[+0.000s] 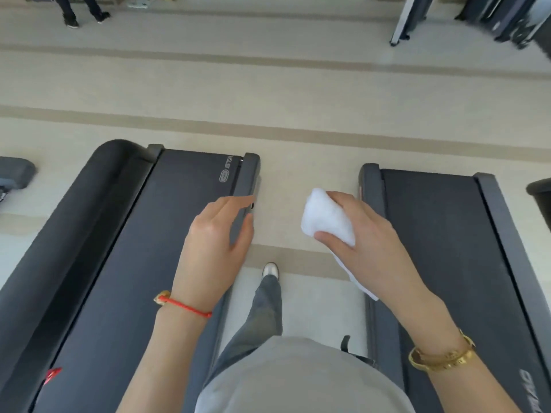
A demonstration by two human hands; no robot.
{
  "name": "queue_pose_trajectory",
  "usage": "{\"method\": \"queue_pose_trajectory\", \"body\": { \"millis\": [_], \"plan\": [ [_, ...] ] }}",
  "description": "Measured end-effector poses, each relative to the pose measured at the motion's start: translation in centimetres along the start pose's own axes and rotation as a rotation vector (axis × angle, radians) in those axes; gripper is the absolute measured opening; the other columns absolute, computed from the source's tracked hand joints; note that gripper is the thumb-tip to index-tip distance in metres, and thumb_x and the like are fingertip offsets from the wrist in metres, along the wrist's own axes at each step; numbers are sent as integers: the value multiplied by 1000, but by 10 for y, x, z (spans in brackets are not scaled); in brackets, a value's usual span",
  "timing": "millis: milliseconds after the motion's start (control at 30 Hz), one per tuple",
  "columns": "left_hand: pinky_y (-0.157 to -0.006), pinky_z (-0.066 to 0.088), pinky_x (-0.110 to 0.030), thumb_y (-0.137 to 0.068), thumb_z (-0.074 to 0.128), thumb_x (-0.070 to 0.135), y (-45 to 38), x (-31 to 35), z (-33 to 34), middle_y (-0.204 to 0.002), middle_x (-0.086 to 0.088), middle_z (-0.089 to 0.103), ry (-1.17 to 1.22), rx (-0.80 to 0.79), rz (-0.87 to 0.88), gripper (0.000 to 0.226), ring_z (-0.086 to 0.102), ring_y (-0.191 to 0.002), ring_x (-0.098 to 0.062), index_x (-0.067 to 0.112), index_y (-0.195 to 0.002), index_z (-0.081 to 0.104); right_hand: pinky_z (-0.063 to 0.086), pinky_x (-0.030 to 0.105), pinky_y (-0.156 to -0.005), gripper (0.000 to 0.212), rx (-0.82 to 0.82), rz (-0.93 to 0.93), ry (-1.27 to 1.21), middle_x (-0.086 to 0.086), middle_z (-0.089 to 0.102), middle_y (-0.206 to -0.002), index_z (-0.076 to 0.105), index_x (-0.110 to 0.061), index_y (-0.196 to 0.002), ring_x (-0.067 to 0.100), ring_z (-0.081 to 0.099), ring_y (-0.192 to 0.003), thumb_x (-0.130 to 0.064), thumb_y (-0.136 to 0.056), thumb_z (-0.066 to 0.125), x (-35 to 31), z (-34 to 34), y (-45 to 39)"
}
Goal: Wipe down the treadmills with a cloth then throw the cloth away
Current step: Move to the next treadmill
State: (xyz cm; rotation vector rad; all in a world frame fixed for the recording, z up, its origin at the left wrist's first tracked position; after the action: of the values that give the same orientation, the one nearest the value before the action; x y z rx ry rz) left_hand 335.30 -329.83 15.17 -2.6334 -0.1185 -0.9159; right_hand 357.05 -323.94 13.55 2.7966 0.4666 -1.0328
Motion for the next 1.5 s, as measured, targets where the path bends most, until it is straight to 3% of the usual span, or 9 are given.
{"method": "queue_pose_trajectory", "body": {
  "millis": [133, 267, 367, 500, 700, 1000, 1200, 1400, 1500],
  "plan": [
    [-82, 52, -33, -96, 57, 10, -64, -2, 31, -115, 0, 67, 48, -94, 65, 27, 60, -86, -18, 11, -121, 66, 49, 37, -85, 54, 93, 97, -6, -12, 51, -130, 37, -42, -137, 18, 54, -108, -43, -89, 61, 21, -11, -37],
    [-101, 45, -28, -96, 56, 9, -138, 1, 64, -120, 2, 66, 89, -195, 187, 28, 61, -113, -17, 10, -122, 65, 51, 40, -84, 55, 198, 201, 0, -9, 52, -129, 37, -40, -138, 21, 56, -106, -42, -89, 63, 37, -27, -79],
    [-101, 46, -32, -96, 56, 9, -196, 8, 87, -120, 2, 66, 129, -261, 296, 28, 60, -114, -16, 11, -123, 65, 51, 38, -83, 56, 288, 274, 15, -10, 53, -129, 39, -36, -139, 18, 56, -104, -42, -89, 64, 48, -42, -111],
    [-93, 49, -32, -96, 57, 11, -262, 24, 120, -116, 6, 66, 173, -324, 441, 27, 61, -92, -6, 16, -121, 65, 52, 39, -78, 55, 408, 379, 14, -10, 54, -123, 38, -37, -138, 20, 58, -97, -42, -89, 62, 60, -61, -138],
    [-98, 47, -31, -96, 56, 11, -316, 68, 173, -113, 5, 66, 236, -509, 652, 27, 61, -107, -13, 15, -122, 65, 51, 35, -74, 53, 587, 564, 52, -11, 54, -122, 37, -39, -136, 19, 58, -95, -45, -88, 60, 76, -86, -144],
    [-93, 50, -35, -97, 56, 15, -313, 158, 242, -118, 5, 66, 392, -787, 951, 27, 62, -108, -13, 15, -123, 65, 51, 40, -78, 52, 870, 841, 115, -13, 53, -123, 37, -42, -135, 22, 57, -99, -42, -90, 62, 89, -115, -99],
    [-95, 50, -39, -97, 54, 15, -280, 222, 270, -119, 4, 66, 498, -868, 1107, 28, 62, -110, -14, 14, -124, 64, 52, 37, -76, 48, 1064, 915, 179, -17, 51, -118, 38, -44, -135, 14, 54, -94, -44, -92, 58, 90, -141, -54],
    [-85, 49, -28, -96, 56, 15, -244, 277, 295, -116, 5, 67, 601, -877, 1198, 27, 49, -78, -5, 15, -122, 65, 47, 35, -68, 47, 1204, 936, 414, -4, 50, -108, 41, -24, -140, 18, 50, -82, -41, -97, 48, 92, -185, 2],
    [-93, 50, -34, -96, 57, 13, -223, 298, 305, -116, 4, 67, 630, -897, 1247, 27, 62, -99, -12, 13, -122, 65, 44, 34, -65, 50, 1211, 985, 571, 4, 50, -110, 42, -16, -142, 22, 48, -87, -39, -98, 45, 100, -205, 29]
  ]
}}
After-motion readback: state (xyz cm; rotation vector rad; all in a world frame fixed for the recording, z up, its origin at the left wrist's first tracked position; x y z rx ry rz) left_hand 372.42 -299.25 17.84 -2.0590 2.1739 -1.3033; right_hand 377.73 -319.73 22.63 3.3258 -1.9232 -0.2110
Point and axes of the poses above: each hand's wrist, its own y-axis away from the middle knuckle, its own z-axis out of the palm, x = y × z, the point moved 3 cm from there along -y, towards the middle knuckle
